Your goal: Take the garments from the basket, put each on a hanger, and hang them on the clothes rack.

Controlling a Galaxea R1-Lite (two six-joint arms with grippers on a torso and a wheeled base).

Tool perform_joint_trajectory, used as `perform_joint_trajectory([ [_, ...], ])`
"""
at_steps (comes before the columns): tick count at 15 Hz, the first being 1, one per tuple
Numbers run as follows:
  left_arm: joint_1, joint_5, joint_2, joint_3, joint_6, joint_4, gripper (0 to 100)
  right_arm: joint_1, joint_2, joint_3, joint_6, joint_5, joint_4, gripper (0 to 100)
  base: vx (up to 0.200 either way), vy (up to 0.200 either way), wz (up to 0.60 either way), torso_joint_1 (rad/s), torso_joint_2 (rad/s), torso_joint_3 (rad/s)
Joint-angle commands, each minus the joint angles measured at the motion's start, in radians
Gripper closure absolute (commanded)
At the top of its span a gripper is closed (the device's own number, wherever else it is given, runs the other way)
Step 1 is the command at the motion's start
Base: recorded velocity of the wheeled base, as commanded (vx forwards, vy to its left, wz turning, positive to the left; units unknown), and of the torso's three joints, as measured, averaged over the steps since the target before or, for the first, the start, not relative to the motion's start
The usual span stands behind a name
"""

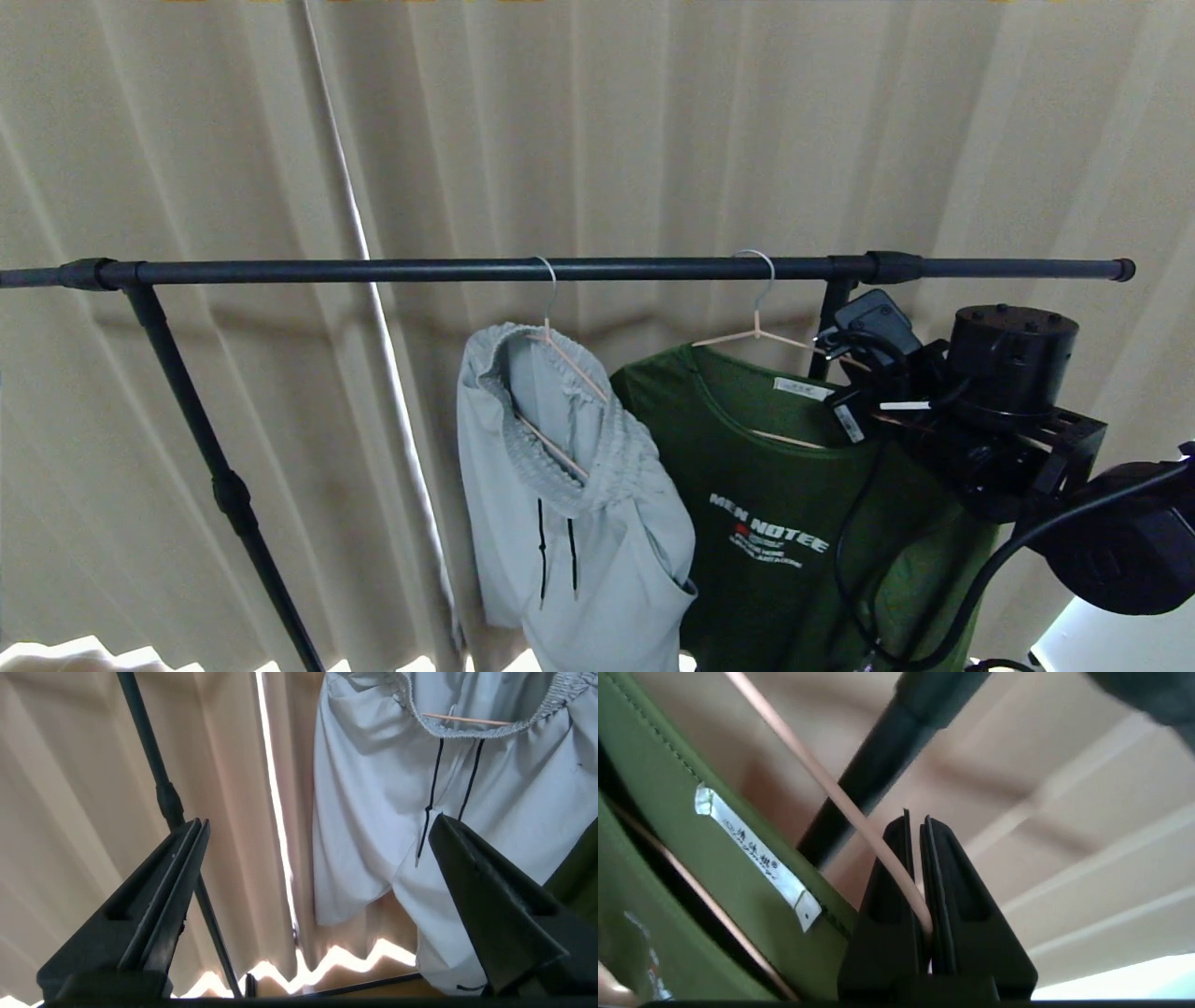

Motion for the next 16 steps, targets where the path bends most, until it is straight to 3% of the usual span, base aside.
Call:
perform_joint_trajectory([
  [1,0.0,0.0,0.001,0.0,-0.001,0.0,0,0.006,0.006,-0.001,-0.002,0.0,0.002,100,0.0,0.0,0.0,0.0,0.0,0.0],
  [6,0.0,0.0,0.001,0.0,-0.001,0.0,0,0.006,0.012,0.001,-0.002,0.001,0.002,100,0.0,0.0,0.0,0.0,0.0,0.0],
  [7,0.0,0.0,0.001,0.0,-0.002,0.0,0,0.006,0.009,0.004,-0.002,0.001,0.0,0,0.0,0.0,0.0,0.0,0.0,0.0],
  [11,0.0,0.001,0.001,0.0,-0.004,0.0,0,0.006,0.003,0.029,0.024,0.009,-0.026,0,0.0,0.0,0.0,0.0,0.0,0.0],
  [16,0.0,0.0,0.001,0.0,-0.007,0.0,0,0.02,0.003,0.052,0.194,0.04,-0.03,0,0.0,0.0,0.0,0.0,0.0,0.0],
])
